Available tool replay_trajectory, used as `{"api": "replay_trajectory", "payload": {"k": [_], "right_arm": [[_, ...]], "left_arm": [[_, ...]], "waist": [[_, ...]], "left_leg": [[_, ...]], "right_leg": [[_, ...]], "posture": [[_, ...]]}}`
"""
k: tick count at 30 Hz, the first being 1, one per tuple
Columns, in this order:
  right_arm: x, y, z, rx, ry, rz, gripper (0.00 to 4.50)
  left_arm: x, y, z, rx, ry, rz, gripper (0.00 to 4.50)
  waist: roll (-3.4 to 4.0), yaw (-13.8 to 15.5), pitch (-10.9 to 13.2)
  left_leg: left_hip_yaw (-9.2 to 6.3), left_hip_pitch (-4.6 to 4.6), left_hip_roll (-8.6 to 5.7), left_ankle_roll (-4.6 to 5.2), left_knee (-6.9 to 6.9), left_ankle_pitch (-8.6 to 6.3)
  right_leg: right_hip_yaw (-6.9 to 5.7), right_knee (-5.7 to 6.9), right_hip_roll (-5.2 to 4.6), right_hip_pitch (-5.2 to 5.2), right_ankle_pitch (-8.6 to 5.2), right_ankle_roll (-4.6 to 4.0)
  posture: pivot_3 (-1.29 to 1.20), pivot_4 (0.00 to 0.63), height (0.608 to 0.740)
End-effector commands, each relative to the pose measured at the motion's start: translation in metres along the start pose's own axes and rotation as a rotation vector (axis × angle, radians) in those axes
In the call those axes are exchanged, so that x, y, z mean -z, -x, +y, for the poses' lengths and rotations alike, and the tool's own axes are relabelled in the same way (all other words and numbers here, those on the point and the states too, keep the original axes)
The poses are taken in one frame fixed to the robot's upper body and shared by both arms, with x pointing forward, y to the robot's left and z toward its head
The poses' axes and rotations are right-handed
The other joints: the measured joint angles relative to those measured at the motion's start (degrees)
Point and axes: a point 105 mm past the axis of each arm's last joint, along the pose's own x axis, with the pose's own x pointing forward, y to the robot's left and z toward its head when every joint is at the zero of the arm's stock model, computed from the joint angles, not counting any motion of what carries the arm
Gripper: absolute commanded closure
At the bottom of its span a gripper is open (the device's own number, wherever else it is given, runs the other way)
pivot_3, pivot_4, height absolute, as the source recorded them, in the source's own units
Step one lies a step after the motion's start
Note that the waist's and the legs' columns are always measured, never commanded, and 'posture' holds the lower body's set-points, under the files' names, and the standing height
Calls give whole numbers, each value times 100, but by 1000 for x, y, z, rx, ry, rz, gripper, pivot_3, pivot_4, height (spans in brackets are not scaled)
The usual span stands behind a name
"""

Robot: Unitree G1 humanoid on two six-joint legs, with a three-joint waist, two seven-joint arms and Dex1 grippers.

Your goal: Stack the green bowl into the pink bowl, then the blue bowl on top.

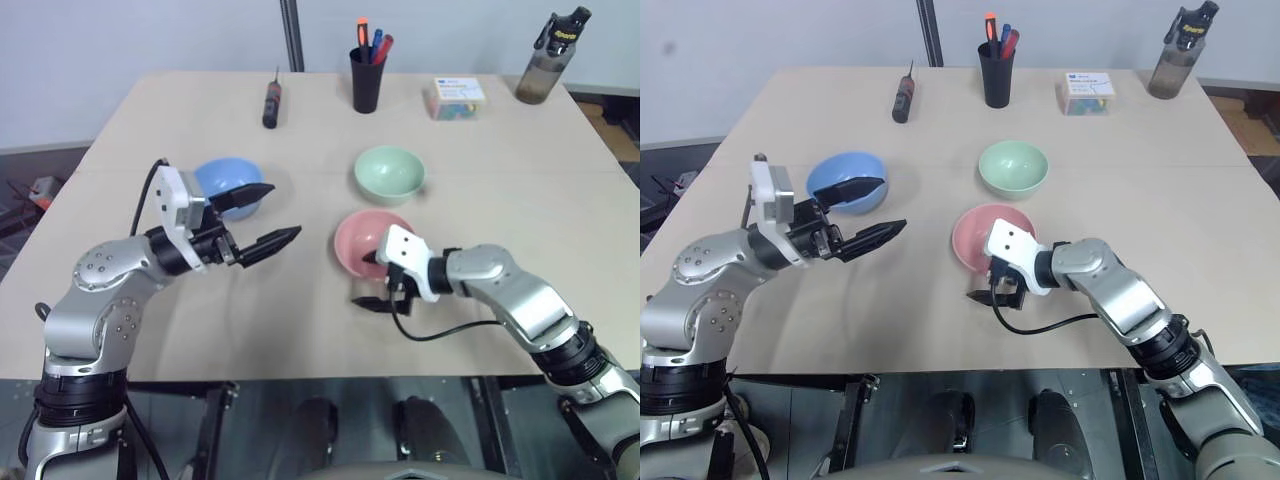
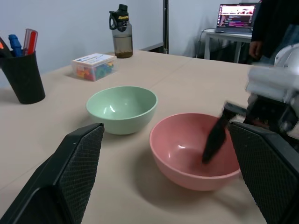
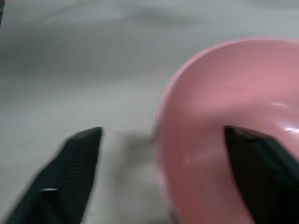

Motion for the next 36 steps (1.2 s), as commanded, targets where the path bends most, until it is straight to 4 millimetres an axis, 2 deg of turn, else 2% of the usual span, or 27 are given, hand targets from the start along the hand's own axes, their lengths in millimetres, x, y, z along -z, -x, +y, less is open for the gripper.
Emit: {"api": "replay_trajectory", "payload": {"k": [1, 4, 6, 8, 10, 14, 22, 23, 24, 26, 32, 33, 36], "right_arm": [[-43, 36, -24, 57, 146, -101, 68], [-44, 55, -65, 201, 276, -38, 68], [-29, 62, -93, 274, 409, 75, 68], [-15, 61, -114, 299, 490, 146, 68], [2, 52, -131, 293, 576, 208, 68], [11, 30, -143, 264, 668, 229, 68], [12, -5, -146, 254, 760, 221, 68], [13, -8, -144, 241, 762, 222, 568], [14, -11, -143, 228, 764, 224, 743], [20, -15, -139, 195, 767, 244, 1540], [31, -15, -138, 169, 763, 291, 4233], [31, -14, -139, 171, 762, 293, 4396], [27, -5, -142, 168, 767, 295, 4396]], "left_arm": [[-13, 2, -3, -1, -42, -36, 0], [-14, 0, -6, 25, -38, -55, 0], [-14, 0, -8, 37, -33, -57, 0], [-15, 1, -9, 42, -28, -57, 0], [-15, 3, -9, 41, -25, -53, 0], [-14, 7, -7, 14, -24, -39, 0], [-16, 16, -10, -36, -24, -31, 0], [-16, 17, -11, -40, -24, -31, 0], [-16, 18, -11, -45, -25, -31, 0], [-17, 19, -11, -52, -26, -30, 0], [-18, 19, -11, -62, -28, -32, 0], [-18, 19, -10, -63, -28, -32, 0], [-17, 18, -11, -63, -26, -35, 0]], "waist": [[0, 0, 0], [-1, -2, 0], [-1, -9, -1], [-2, -13, -1], [-2, -53, 0], [-1, -185, 4], [-1, -184, 4], [0, -180, 4], [0, -172, 4], [0, -162, 4], [2, -170, 6], [4, -174, 7], [6, -182, 8]], "left_leg": [[0, 0, 0, 0, 0, 0], [-1, 1, 0, 1, -1, -1], [3, 3, 0, 1, -2, -1], [10, 5, -1, 0, -2, 0], [15, 5, -3, 0, -3, 0], [24, 2, 4, -2, -13, 1], [28, -12, 5, -6, -19, 3], [28, -12, 5, -6, -19, 3], [27, -12, 5, -7, -19, 3], [26, -13, 5, -7, -19, 3], [26, -13, 4, -8, -19, 4], [26, -12, 4, -8, -19, 4], [27, -12, 4, -10, -21, 5]], "right_leg": [[0, -1, 0, 0, 0, 0], [-3, -2, 0, 2, 0, 0], [-1, -2, 1, 2, 0, 0], [3, -2, 1, 1, 0, 0], [8, -2, 2, -1, 0, 0], [18, -1, 6, -12, 0, 0], [27, 0, 4, -35, 0, -1], [27, 0, 4, -35, 0, -1], [27, 0, 4, -35, 0, -1], [26, 0, 4, -35, 0, -1], [26, 1, 4, -35, 0, -1], [26, 2, 4, -35, 0, -1], [27, 3, 5, -36, 0, -2]], "posture": [[0, 150, 740], [0, 150, 740], [0, 150, 740], [0, 150, 740], [0, 150, 740], [0, 150, 740], [0, 150, 740], [0, 150, 740], [0, 150, 740], [0, 150, 740], [0, 150, 740], [0, 150, 740], [0, 150, 740]]}}
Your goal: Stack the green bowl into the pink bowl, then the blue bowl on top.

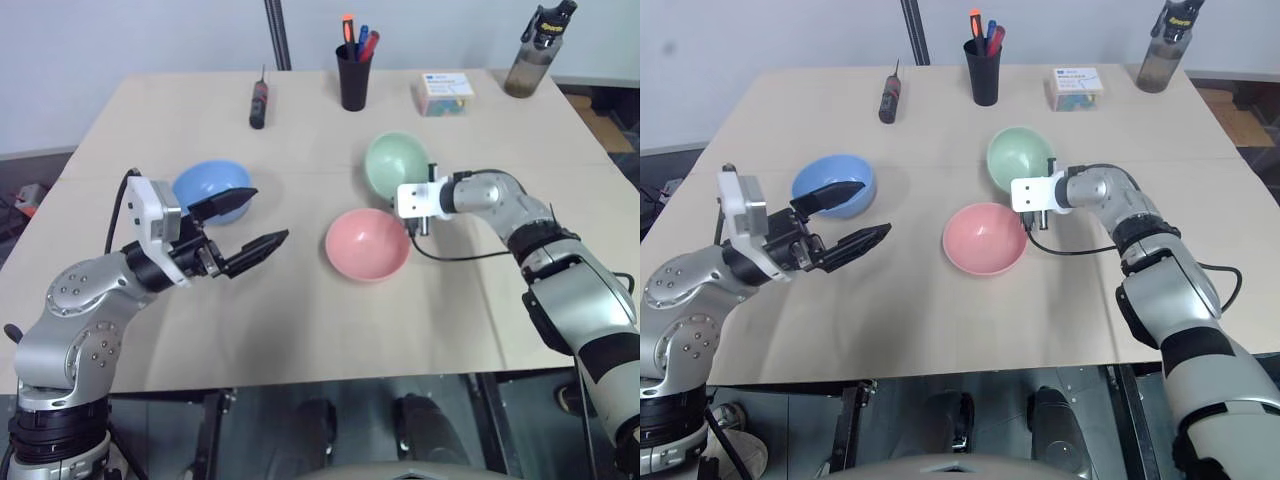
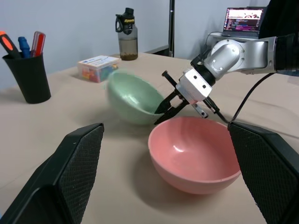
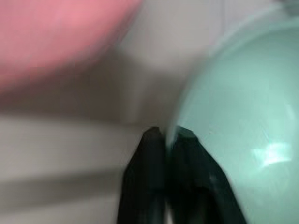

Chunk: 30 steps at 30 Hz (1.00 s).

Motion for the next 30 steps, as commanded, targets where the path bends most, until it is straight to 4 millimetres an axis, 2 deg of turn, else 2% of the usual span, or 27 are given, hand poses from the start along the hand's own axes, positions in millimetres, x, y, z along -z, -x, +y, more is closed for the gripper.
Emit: {"api": "replay_trajectory", "payload": {"k": [1, 4, 7, 9, 12, 15, 18, 22, 23, 25, 28, 29, 30], "right_arm": [[-8, 17, -28, 52, 46, -29, 4396], [-20, 36, -47, 80, -31, -128, 4396], [-49, 63, -51, 0, -101, -302, 4396], [-74, 82, -35, -98, -144, -397, 4396], [-100, 96, -1, -218, -197, -444, 4396], [-114, 99, 20, -278, -247, -450, 4396], [-119, 91, 38, -315, -290, -439, 4396], [-117, 81, 45, -306, -311, -405, 3275], [-116, 81, 44, -302, -316, -400, 2549], [-117, 85, 40, -294, -329, -399, 1931], [-117, 91, 21, -149, -357, -414, 843], [-119, 96, 12, -82, -385, -443, 327], [-121, 99, 6, -42, -405, -463, 134]], "left_arm": [[-11, 0, -3, 7, -42, -26, 0], [-10, -1, -2, 1, -40, -28, 0], [-8, 0, 1, -18, -44, -26, 0], [-5, 0, 5, -42, -56, -16, 0], [2, -4, 21, -148, -117, 27, 0], [5, -6, 31, -205, -142, 46, 0], [4, -7, 41, -247, -174, 54, 0], [1, -8, 48, -279, -213, 72, 0], [0, -7, 50, -301, -223, 85, 0], [0, -4, 56, -356, -269, 120, 0], [2, 5, 72, -519, -421, 248, 0], [5, 7, 74, -538, -426, 292, 0], [7, 8, 74, -542, -419, 319, 0]], "waist": [[1, -3, 1], [4, 1, 3], [14, 9, 10], [15, 27, 9], [16, 78, 5], [16, 103, 6], [15, 119, 5], [15, 164, 5], [15, 167, 5], [14, 172, 5], [14, 172, 5], [14, 172, 5], [14, 173, 5]], "left_leg": [[0, 0, 0, 0, 0, 0], [0, 0, 0, 0, 0, 0], [-1, -3, 1, 0, 0, 0], [-14, -17, 6, 1, 1, -1], [-33, -34, 4, 2, 3, -1], [-37, -60, -5, 2, 23, -1], [-34, -62, -9, 3, 32, -1], [-36, -63, -9, 2, 31, 0], [-36, -65, -10, 2, 31, 0], [-36, -67, -12, 2, 31, 0], [-38, -67, -12, 2, 31, 0], [-38, -66, -13, 2, 30, 0], [-37, -66, -12, 2, 30, 0]], "right_leg": [[0, 0, 0, 0, 0, 0], [0, 0, 0, 0, 0, 0], [-1, -2, -1, 1, 0, 0], [-12, -3, -5, -4, 0, 0], [-31, -6, -17, -11, 0, 0], [-37, 1, -20, -31, 0, 1], [-35, 6, -21, -35, 2, 2], [-39, 6, -17, -35, 2, 2], [-39, 5, -18, -37, 2, 2], [-39, 3, -19, -38, 2, 2], [-42, 3, -17, -38, 2, 2], [-41, 4, -16, -37, 2, 2], [-41, 5, -14, -38, 2, 2]], "posture": [[0, 150, 740], [0, 150, 740], [0, 150, 740], [0, 150, 740], [0, 150, 740], [0, 150, 740], [0, 150, 740], [0, 150, 740], [0, 150, 740], [0, 150, 740], [0, 150, 740], [0, 150, 740], [0, 150, 740]]}}
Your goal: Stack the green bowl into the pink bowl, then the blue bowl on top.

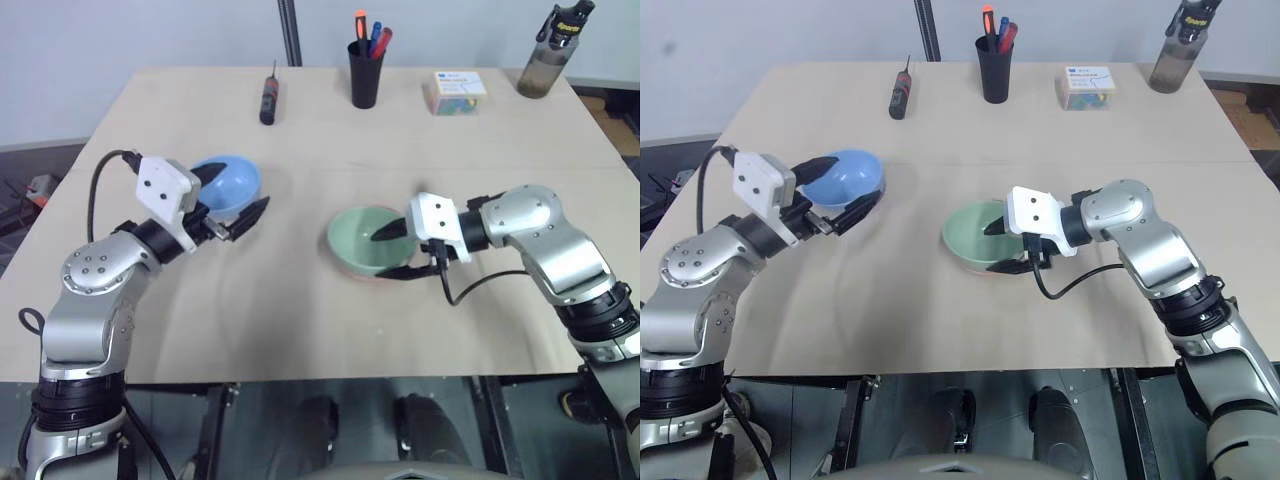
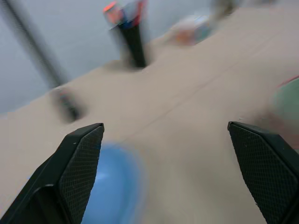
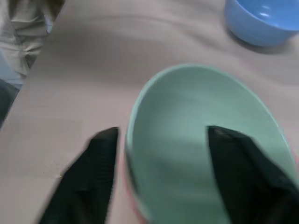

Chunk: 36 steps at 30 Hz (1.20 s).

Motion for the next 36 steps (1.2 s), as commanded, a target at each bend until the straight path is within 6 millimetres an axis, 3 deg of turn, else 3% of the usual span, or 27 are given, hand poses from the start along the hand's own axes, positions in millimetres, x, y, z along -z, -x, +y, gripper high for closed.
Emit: {"api": "replay_trajectory", "payload": {"k": [1, 5, 12, 17, 22, 24, 30, 33, 36], "right_arm": [[-31, 20, -20, 188, 23, -129, 134], [-50, 31, -21, 276, 6, -271, 134], [-55, 29, -22, 326, -9, -306, 134], [-56, 29, -21, 338, -4, -309, 0], [-54, 30, -16, 344, -8, -303, 0], [-50, 31, -15, 351, -9, -290, 0], [-42, 40, -16, 391, -23, -259, 0], [-29, 53, -15, 446, -43, -214, 0], [-14, 71, -5, 499, -87, -185, 0]], "left_arm": [[-2, 3, 8, -61, -87, 78, 0], [24, -4, 10, 3, -267, 405, 0], [47, -21, 6, 77, -378, 568, 0], [52, -34, 3, 102, -432, 585, 1544], [51, -40, 2, 117, -464, 568, 3593], [48, -43, 2, 124, -464, 548, 4418], [32, -42, -2, 189, -465, 476, 4418], [0, -48, -19, 293, -448, 322, 4418], [-46, -52, -51, 439, -379, 34, 4418]], "waist": [[0, 4, 0], [-5, 22, 0], [-5, 3, 0], [-5, -5, 0], [-5, 2, 0], [-5, 3, 0], [-6, 2, 0], [-6, 17, 1], [-9, 85, 1]], "left_leg": [[0, 0, 0, 0, 0, 0], [-8, -4, -2, 0, 0, 0], [0, 0, -12, 0, 0, 1], [3, -1, -9, -2, 0, 2], [2, -3, -9, -2, 0, 2], [2, -2, -8, -2, 1, 2], [2, -3, -7, -1, 4, 2], [1, -4, -4, -1, 4, 2], [-9, -13, 0, 0, 8, 1]], "right_leg": [[0, 1, 0, 0, 0, 0], [-9, 0, 5, 1, 0, 0], [-1, 1, 19, 3, -1, 0], [3, 3, 25, 0, -1, 0], [2, 1, 23, 0, -1, 0], [2, 2, 23, 0, -1, 0], [3, 3, 23, 0, -1, 0], [2, 3, 23, 0, -1, 0], [-9, -1, 11, 3, -1, 0]], "posture": [[0, 150, 740], [0, 150, 740], [0, 150, 740], [0, 150, 740], [0, 150, 740], [0, 150, 740], [0, 150, 740], [0, 150, 740], [0, 150, 740]]}}
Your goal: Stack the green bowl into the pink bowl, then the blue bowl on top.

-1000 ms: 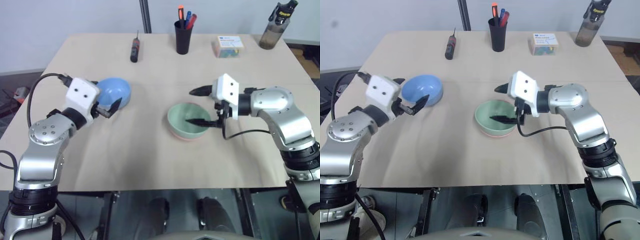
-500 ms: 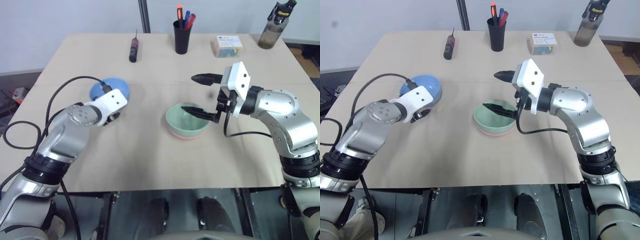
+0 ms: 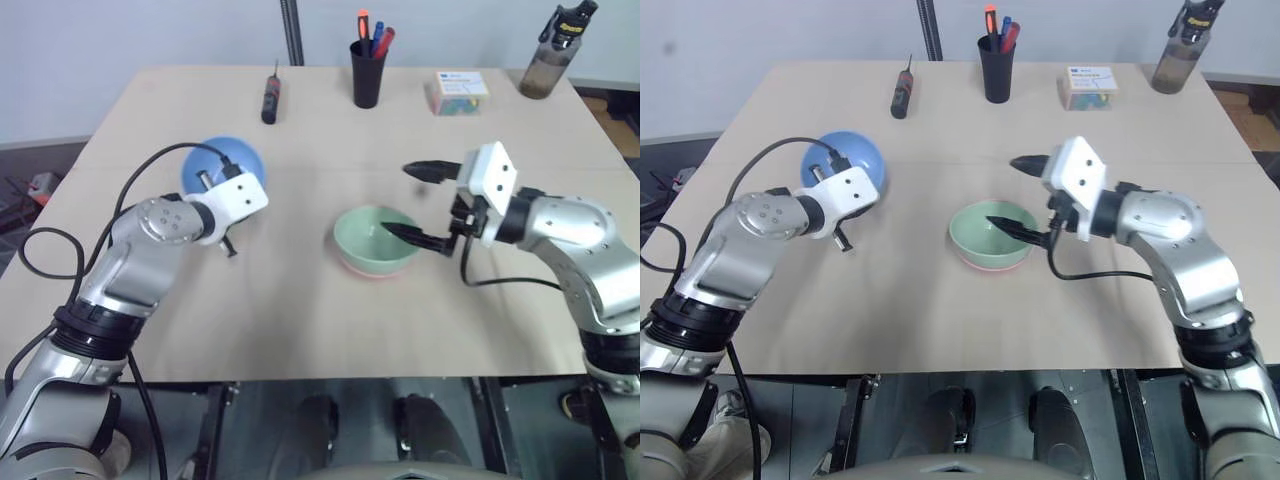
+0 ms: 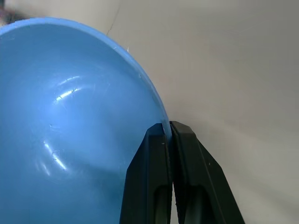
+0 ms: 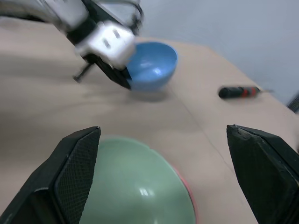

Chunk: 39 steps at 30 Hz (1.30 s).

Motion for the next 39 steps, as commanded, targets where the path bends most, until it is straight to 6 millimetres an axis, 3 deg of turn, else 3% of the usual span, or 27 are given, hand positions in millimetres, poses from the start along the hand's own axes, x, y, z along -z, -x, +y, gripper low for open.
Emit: {"api": "replay_trajectory", "payload": {"k": [1, 2, 4, 11, 12, 16, 17, 20, 22, 26, 28, 29, 33, 39], "right_arm": [[-8, 25, -1, 57, 8, -36, 0], [-6, 34, 1, 69, -12, -29, 0], [-3, 50, 7, 83, -63, -15, 0], [-5, 101, 29, 162, -140, 74, 0], [-4, 106, 29, 185, -138, 95, 0], [-6, 110, 31, 214, -128, 117, 0], [-7, 107, 32, 210, -127, 114, 0], [-7, 100, 34, 192, -134, 105, 0], [-6, 96, 35, 169, -150, 100, 0], [1, 93, 34, 128, -180, 116, 0], [5, 93, 26, 129, -177, 122, 0], [6, 93, 23, 130, -176, 123, 0], [14, 92, 13, 93, -184, 140, 0], [22, 100, 8, 84, -144, 187, 0]], "left_arm": [[-79, 19, -2, 47, -97, -413, 4418], [-92, 23, -9, 84, -129, -499, 4418], [-102, 25, -21, 196, -160, -552, 4418], [-124, 17, -38, 478, -226, -702, 4418], [-128, 16, -40, 523, -231, -729, 3946], [-136, 17, -50, 692, -238, -773, 3103], [-137, 17, -48, 683, -238, -782, 2642], [-137, 22, -38, 688, -154, -786, 1990], [-135, 30, -26, 655, -70, -792, 1990], [-118, 37, -6, 459, 70, -786, 1990], [-96, 42, -7, 433, 121, -722, 1990], [-90, 45, -9, 438, 143, -703, 1459], [-51, 63, -15, 361, 246, -615, 85], [-22, 78, -21, 256, 326, -499, 85]], "waist": [[-1, 18, 0], [-2, 63, 0], [-2, 57, 0], [2, 67, -3], [1, 66, -4], [1, -7, -4], [1, -27, -4], [1, -95, -4], [1, -112, -4], [2, -115, -5], [1, -101, -5], [1, -100, -5], [1, -87, -5], [-1, -6, -5]], "left_leg": [[1, 0, 0, 1, 3, -1], [2, 1, -3, 2, 3, -1], [3, 1, 0, 3, 6, -2], [10, 20, -4, 4, 13, -2], [7, 21, -6, 9, 14, -4], [11, 25, -7, 10, 22, -5], [6, 20, -6, 7, 25, -3], [8, 23, -6, 7, 26, -3], [9, 24, -3, 7, 27, -3], [7, 25, 6, 7, 27, -3], [9, 27, 10, 7, 27, -3], [10, 28, 9, 7, 27, -3], [8, 26, 13, 7, 27, -3], [0, 21, 15, 7, 27, -4]], "right_leg": [[1, -1, 0, 1, 0, 0], [2, 0, -5, 3, 0, 0], [2, -1, -5, 5, 0, 0], [10, 11, 15, 20, 0, 0], [7, 12, 16, 25, 0, 0], [13, 13, 16, 29, 1, 1], [6, 12, 18, 29, 1, 1], [11, 14, 18, 29, 1, 1], [13, 16, 20, 29, 1, 1], [13, 19, 22, 27, 0, 1], [15, 19, 16, 29, 0, 1], [16, 19, 14, 29, 0, 1], [14, 17, 15, 28, 0, 1], [5, 10, 11, 30, 0, 1]], "posture": [[0, 150, 740], [0, 150, 740], [0, 150, 740], [0, 150, 740], [0, 150, 740], [0, 150, 740], [0, 150, 740], [0, 150, 740], [0, 150, 740], [0, 150, 740], [0, 150, 740], [0, 150, 740], [0, 150, 740], [0, 150, 740]]}}
